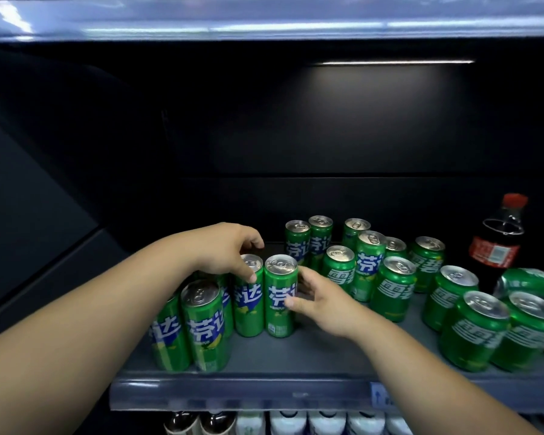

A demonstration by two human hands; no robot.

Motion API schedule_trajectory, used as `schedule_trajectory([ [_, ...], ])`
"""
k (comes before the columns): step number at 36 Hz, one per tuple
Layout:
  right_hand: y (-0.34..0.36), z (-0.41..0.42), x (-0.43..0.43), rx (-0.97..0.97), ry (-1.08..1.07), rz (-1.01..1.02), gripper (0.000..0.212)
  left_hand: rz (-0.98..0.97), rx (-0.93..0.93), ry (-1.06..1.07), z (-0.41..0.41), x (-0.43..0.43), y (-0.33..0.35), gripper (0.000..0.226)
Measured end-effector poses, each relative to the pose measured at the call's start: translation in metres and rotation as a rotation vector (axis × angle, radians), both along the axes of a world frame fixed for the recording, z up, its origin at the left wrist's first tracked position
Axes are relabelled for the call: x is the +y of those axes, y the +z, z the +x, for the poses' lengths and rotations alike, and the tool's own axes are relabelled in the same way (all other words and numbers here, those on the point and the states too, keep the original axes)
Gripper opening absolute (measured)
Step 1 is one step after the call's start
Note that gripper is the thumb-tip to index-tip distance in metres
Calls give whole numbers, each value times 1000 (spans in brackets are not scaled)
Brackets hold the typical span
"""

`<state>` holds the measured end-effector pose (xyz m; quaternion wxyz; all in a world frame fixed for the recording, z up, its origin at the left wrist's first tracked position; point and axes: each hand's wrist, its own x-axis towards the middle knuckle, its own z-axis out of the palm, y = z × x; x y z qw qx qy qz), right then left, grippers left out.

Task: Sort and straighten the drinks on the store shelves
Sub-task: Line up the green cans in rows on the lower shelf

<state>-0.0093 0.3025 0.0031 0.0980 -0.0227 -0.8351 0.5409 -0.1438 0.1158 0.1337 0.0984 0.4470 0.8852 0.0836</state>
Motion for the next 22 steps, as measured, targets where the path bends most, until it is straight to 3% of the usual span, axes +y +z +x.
schedule_trajectory([
  [4, 9, 8, 16, -52, -56, 22, 67, 87, -76, 31, -1, 10, 5, 60],
  [16, 98, -5, 84, 70, -199, 240, 41, 45, -26, 71, -13, 89, 14, 64],
  [22, 116, -38, 103, -93, -242, 465, 62, 75, -55, 115, -29, 118, 3, 82],
])
